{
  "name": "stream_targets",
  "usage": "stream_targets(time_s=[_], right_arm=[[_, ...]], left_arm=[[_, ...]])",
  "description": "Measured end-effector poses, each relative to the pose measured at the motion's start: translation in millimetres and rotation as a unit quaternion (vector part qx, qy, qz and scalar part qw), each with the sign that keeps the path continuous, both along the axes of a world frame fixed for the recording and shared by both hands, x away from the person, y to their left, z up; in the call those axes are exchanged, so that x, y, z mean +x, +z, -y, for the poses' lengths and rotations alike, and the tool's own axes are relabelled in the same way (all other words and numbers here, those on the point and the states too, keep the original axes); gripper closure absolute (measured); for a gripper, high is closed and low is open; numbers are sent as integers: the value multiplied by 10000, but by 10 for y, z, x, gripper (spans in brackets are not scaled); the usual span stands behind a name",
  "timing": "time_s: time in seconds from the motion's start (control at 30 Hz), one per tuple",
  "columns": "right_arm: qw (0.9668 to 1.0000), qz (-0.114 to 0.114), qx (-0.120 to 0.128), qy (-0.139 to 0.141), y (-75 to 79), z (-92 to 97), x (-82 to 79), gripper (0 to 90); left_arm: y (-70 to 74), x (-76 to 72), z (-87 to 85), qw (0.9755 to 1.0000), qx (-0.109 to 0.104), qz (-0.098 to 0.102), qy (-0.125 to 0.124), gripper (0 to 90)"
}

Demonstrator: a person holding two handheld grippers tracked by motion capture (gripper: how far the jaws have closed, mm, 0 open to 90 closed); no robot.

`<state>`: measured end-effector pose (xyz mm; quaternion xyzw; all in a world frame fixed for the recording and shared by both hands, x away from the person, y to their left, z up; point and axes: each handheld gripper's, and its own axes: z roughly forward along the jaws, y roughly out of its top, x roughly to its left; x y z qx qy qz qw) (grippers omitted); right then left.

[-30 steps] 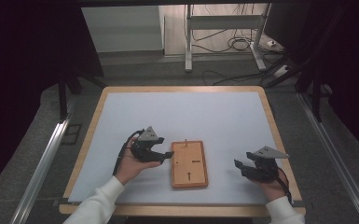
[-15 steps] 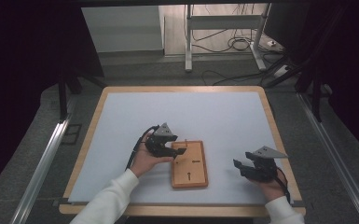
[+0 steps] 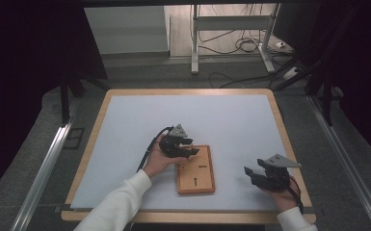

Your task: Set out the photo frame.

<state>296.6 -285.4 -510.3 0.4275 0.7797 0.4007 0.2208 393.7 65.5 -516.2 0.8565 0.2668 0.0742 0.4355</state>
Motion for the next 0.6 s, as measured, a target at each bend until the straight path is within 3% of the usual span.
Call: stream_targets(time_s=[0.13,0.6], right_arm=[[10000,9,-17,-44,0,22,-20,375],[10000,2,-51,-45,-11,14,-38,375]], left_arm=[[-25,29,8,10000,93,4,-12,531],[-69,50,7,9999,-20,-52,-94,807]])
